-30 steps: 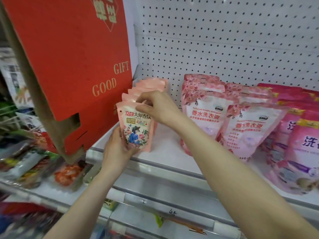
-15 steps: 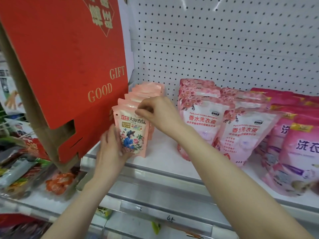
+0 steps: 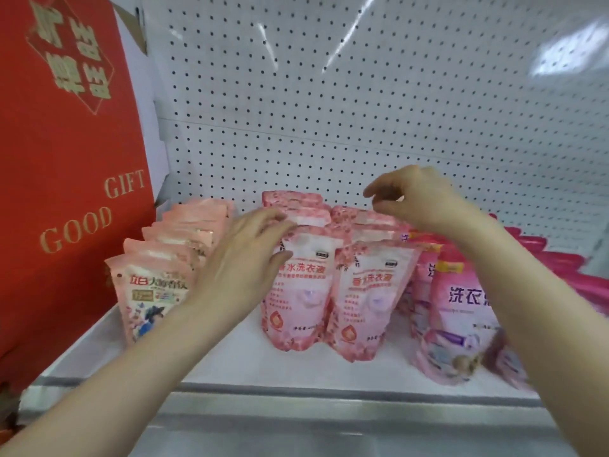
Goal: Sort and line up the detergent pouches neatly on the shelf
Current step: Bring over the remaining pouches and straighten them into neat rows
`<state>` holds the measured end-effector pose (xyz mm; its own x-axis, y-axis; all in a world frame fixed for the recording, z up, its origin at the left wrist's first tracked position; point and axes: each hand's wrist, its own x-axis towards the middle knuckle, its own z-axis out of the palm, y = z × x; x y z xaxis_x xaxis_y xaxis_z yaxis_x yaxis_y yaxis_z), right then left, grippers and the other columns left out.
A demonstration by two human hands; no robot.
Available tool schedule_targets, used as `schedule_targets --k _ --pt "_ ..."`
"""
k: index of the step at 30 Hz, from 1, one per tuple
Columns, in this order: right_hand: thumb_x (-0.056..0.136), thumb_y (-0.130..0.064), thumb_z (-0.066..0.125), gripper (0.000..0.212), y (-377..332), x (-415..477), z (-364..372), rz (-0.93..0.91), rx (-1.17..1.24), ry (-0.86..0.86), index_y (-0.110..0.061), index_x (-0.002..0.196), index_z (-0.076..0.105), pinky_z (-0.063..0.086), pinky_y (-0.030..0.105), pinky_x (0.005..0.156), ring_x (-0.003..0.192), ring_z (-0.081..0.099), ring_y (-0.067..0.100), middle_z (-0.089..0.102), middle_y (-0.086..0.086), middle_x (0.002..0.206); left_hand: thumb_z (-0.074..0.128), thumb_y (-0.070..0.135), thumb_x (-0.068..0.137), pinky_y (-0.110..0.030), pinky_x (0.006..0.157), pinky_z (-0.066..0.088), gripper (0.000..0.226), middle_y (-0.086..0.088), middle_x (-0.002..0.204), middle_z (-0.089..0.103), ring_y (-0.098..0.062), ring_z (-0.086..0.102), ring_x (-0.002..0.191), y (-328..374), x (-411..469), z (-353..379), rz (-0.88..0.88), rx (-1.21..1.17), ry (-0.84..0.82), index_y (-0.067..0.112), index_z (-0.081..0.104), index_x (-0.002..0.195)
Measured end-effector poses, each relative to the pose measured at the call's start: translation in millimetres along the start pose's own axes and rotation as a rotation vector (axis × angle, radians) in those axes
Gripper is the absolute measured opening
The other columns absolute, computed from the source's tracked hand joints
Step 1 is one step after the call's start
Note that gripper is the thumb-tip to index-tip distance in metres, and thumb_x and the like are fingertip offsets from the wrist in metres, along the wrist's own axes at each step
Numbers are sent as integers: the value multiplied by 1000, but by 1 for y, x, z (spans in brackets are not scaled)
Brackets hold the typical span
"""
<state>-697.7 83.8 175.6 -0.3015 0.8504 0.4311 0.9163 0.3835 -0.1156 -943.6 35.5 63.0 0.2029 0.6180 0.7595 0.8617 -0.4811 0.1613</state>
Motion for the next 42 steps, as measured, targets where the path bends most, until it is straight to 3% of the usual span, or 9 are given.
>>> schedule_targets --k 4,7,10,20,24,27,32,38,42 --pt "88 -21 71 31 17 23 9 -29 -169 -305 -22 119 69 48 26 83 94 65 17 70 -4 99 59 33 93 -32 93 41 36 7 126 59 -18 53 117 7 40 17 -12 88 -171 24 58 128" --pt "87 -23 73 12 19 40 27 -68 -207 -374 -20 98 75 48 29 77 85 62 19 67 -6 82 64 29 89 -29 67 38 8 13 89 66 -14 62 88 1 47 17 -79 35 -195 28 64 98" --pt "84 -25 75 5 25 52 34 -86 -255 -346 -25 81 72 53 31 77 79 63 17 64 -10 73 69 27 85 -28 59 33 15 14 64 56 -8 52 67 -13 48 12 -92 34 -199 26 56 77" --pt "80 -48 76 26 46 80 18 -95 -54 -355 -22 73 76 53 20 56 56 64 3 73 -7 65 51 59 87 -19 62 45 32 17 67 66 2 58 64 -26 63 15 -83 -22 -185 32 68 85" --pt "80 -36 79 24 52 109 18 -94 -89 -291 -26 100 73 53 29 76 81 66 12 72 -8 90 58 44 91 -25 70 50 19 16 79 71 0 63 74 -32 91 18 -193 -109 -129 33 73 91" --pt "79 -26 80 21 50 119 39 -68 -200 -515 -16 97 74 59 32 76 66 64 11 75 0 91 65 32 89 -33 87 51 13 15 96 71 -7 64 91 -43 113 24 -275 -128 -292 34 74 98" --pt "81 -21 76 5 62 132 56 -110 -308 -389 -16 83 76 54 30 69 75 67 19 73 -2 80 74 30 83 -34 102 45 29 14 119 67 -5 60 109 -60 120 37 -349 -159 -552 30 71 112" --pt "85 -27 74 17 62 116 43 -138 -184 -353 -19 100 74 54 35 84 87 66 18 72 -2 92 76 27 81 -30 85 52 17 14 94 71 -7 66 87 -62 120 38 -348 -125 -497 32 75 98" --pt "77 -56 74 21 46 86 23 -161 105 -515 -35 79 75 53 24 75 77 66 1 72 -19 77 76 27 81 -23 74 48 17 22 80 64 2 59 73 -61 118 33 -315 -107 -468 31 75 97"
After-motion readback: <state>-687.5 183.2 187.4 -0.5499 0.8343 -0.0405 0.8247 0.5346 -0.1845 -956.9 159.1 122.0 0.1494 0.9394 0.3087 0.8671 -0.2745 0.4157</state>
